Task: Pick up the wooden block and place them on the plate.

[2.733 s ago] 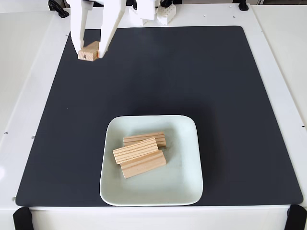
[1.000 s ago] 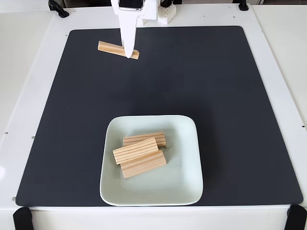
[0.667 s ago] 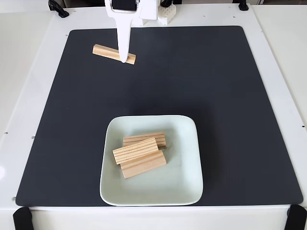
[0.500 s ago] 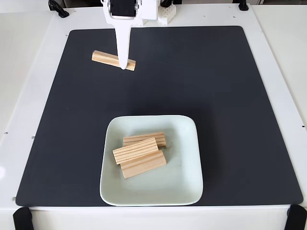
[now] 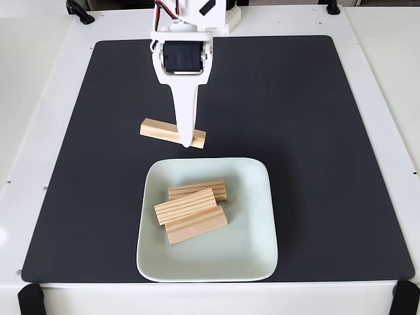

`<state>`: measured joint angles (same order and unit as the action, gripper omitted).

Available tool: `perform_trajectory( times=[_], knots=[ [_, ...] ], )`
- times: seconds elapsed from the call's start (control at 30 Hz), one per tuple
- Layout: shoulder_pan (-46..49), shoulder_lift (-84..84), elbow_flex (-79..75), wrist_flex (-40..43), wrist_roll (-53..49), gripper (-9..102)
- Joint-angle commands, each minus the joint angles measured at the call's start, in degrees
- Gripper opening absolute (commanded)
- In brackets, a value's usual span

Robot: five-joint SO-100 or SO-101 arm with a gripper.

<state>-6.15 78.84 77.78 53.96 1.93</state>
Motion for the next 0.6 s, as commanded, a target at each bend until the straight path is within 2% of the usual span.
perform_trajectory(
  times=[0.0, 0.37, 0.57],
  knots=[
    [-1.85, -2.46, -6.24, 0.18, 3.34, 1],
    [-4.13, -15.47, -17.67, -0.62, 5.19, 1],
    [-4.13, -17.84, -18.81, -0.70, 5.19, 2]
  ],
)
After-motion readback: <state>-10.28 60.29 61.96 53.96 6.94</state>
